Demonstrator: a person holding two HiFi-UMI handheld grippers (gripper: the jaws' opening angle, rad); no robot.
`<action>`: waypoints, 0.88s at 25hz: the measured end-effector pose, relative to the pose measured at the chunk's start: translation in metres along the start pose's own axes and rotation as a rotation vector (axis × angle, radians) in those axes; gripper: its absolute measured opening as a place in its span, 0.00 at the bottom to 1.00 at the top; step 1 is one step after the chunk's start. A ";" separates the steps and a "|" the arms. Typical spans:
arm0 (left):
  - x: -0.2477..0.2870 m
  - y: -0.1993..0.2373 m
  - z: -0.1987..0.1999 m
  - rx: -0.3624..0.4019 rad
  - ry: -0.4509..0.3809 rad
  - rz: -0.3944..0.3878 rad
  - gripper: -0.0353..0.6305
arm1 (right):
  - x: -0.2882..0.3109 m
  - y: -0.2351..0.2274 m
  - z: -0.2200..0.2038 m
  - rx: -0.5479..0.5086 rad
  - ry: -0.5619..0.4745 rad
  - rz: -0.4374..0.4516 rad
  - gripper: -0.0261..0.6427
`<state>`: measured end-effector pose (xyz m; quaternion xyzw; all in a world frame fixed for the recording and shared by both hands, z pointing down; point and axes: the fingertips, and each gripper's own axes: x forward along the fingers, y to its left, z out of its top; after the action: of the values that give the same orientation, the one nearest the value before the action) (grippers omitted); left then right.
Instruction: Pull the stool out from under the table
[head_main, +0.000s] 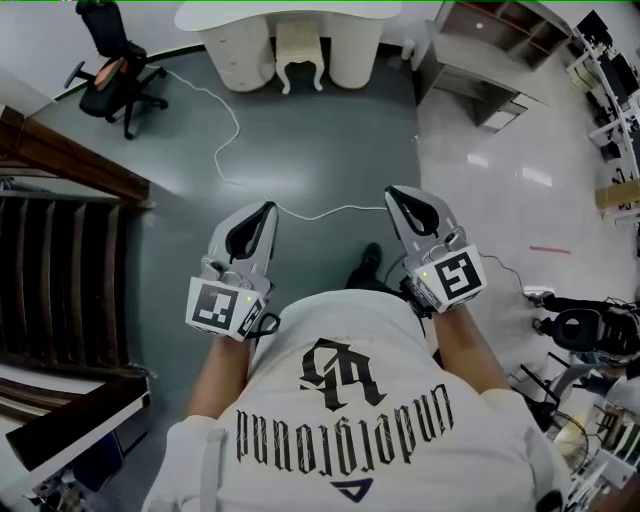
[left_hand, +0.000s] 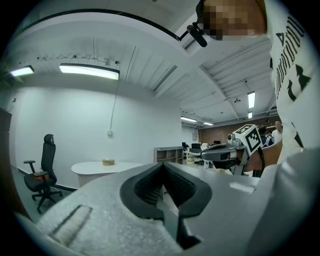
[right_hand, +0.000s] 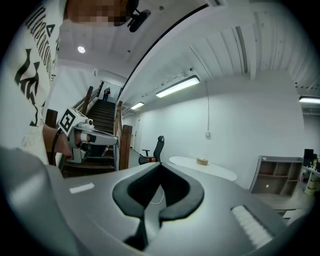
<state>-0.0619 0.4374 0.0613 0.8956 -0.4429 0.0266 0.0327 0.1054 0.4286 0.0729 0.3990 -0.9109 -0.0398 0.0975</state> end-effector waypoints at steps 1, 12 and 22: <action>0.011 0.001 0.000 0.001 0.004 0.004 0.06 | 0.003 -0.011 -0.002 -0.001 -0.001 0.007 0.04; 0.151 -0.008 -0.003 -0.009 0.048 0.077 0.06 | 0.025 -0.152 -0.025 0.055 -0.012 0.063 0.04; 0.236 -0.021 -0.019 0.013 0.106 0.108 0.06 | 0.029 -0.240 -0.068 0.071 0.019 0.102 0.04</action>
<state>0.0979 0.2650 0.0978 0.8678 -0.4882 0.0785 0.0489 0.2728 0.2449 0.1077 0.3554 -0.9300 0.0014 0.0939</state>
